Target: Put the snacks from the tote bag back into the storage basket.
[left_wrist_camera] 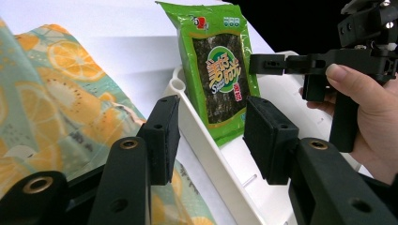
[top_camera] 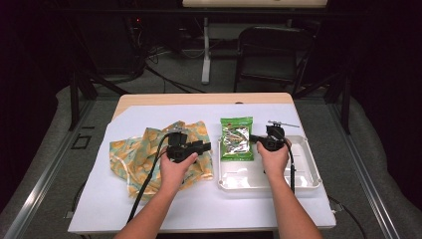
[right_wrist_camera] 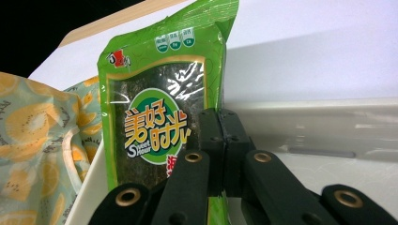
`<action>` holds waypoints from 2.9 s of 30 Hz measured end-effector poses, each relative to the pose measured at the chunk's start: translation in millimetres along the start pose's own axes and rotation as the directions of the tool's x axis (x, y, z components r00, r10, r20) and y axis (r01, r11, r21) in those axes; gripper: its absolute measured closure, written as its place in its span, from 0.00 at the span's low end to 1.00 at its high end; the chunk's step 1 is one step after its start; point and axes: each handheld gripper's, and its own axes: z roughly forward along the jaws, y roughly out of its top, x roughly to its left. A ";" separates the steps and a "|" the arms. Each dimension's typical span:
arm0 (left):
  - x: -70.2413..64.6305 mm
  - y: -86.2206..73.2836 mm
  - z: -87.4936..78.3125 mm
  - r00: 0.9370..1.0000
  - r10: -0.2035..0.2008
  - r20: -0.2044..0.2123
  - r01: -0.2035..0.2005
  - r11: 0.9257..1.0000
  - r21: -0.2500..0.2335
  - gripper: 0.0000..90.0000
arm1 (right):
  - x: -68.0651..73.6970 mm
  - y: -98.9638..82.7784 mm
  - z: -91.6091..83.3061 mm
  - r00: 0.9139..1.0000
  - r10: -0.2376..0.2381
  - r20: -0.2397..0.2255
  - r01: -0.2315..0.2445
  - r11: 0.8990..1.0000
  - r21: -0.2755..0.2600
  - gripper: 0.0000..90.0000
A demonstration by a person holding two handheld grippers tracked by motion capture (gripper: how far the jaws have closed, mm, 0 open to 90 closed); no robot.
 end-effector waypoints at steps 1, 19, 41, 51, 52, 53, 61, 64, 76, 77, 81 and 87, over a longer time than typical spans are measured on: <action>0.7 0.0 -0.6 1.000 0.001 0.000 -0.001 1.000 0.001 0.62 | 1.1 -0.4 1.2 1.000 0.010 0.005 -0.010 1.000 -0.009 1.00; 3.8 1.3 -3.2 1.000 -0.005 -0.004 0.005 1.000 -0.008 0.61 | 2.9 -1.5 1.9 1.000 0.013 0.012 -0.013 1.000 -0.012 0.91; 4.2 2.5 -5.6 1.000 0.002 -0.010 -0.002 1.000 -0.017 0.59 | 5.1 -1.5 -2.2 1.000 -0.015 0.024 0.016 0.999 -0.029 0.68; 5.2 3.8 -12.3 1.000 0.019 -0.023 -0.019 1.000 -0.012 0.58 | 12.9 -0.9 -10.5 0.998 -0.050 0.030 0.052 0.997 -0.064 0.66; 5.2 4.1 -13.6 0.999 0.021 -0.029 -0.021 1.000 -0.014 0.58 | 13.1 -0.7 -11.7 0.998 -0.060 0.029 0.061 0.996 -0.060 0.66; 5.3 4.3 -14.5 0.999 0.020 -0.029 -0.021 1.000 -0.017 0.58 | 14.2 -0.4 -13.2 0.997 -0.068 0.031 0.070 0.995 -0.066 0.66; 6.8 8.4 -27.9 0.999 0.035 -0.041 -0.037 0.999 -0.029 0.57 | 20.4 2.1 -21.7 0.996 -0.092 0.022 0.093 0.992 -0.080 0.63; 6.8 9.6 -34.7 0.997 0.052 -0.061 -0.054 0.998 -0.027 0.56 | 24.0 2.1 -23.5 0.994 -0.109 0.028 0.111 0.989 -0.095 0.61; 12.5 12.1 -63.8 0.990 0.090 -0.112 -0.095 0.995 -0.039 0.52 | 49.0 1.8 -32.3 0.978 -0.209 -0.004 0.207 0.971 -0.118 0.55; 13.7 11.9 -66.9 0.989 0.099 -0.112 -0.104 0.994 -0.043 0.52 | 51.8 1.4 -33.4 0.976 -0.220 -0.007 0.217 0.969 -0.121 0.55; 17.6 9.8 -77.6 0.983 0.129 -0.133 -0.136 0.990 -0.044 0.53 | 64.3 0.0 -37.0 0.968 -0.248 -0.043 0.241 0.962 -0.126 0.56; 24.7 3.2 -95.6 0.975 0.143 -0.171 -0.153 0.987 -0.048 0.53 | 84.5 -3.9 -40.9 0.943 -0.325 -0.071 0.316 0.942 -0.112 0.58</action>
